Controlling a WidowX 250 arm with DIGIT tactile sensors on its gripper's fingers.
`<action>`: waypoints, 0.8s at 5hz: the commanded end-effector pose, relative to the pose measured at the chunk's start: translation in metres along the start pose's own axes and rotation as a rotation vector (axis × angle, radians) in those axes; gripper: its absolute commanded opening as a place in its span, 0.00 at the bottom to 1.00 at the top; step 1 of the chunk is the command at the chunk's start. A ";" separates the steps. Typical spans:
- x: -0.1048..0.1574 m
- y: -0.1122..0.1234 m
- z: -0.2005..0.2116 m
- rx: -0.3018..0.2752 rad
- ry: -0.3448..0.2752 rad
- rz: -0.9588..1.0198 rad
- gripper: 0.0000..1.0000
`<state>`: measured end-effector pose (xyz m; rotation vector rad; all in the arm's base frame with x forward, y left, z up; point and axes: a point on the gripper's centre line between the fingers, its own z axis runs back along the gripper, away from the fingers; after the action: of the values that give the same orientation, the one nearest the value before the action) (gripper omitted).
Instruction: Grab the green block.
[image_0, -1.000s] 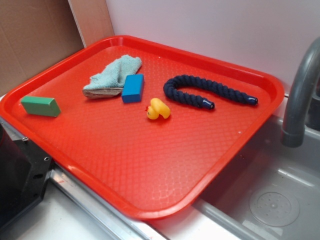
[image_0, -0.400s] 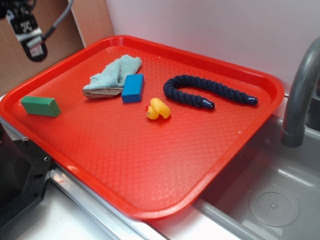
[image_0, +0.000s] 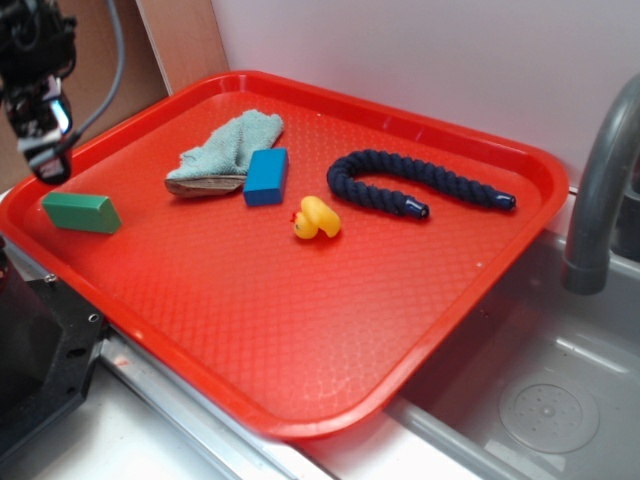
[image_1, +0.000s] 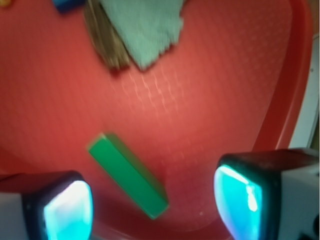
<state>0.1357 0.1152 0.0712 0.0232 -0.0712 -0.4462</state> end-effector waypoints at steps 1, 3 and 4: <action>0.005 -0.006 -0.037 -0.007 -0.019 -0.134 1.00; 0.014 -0.012 -0.064 -0.022 0.051 -0.122 0.00; 0.024 -0.024 -0.037 -0.041 0.009 -0.135 0.00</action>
<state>0.1385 0.0852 0.0298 -0.0350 -0.0340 -0.5505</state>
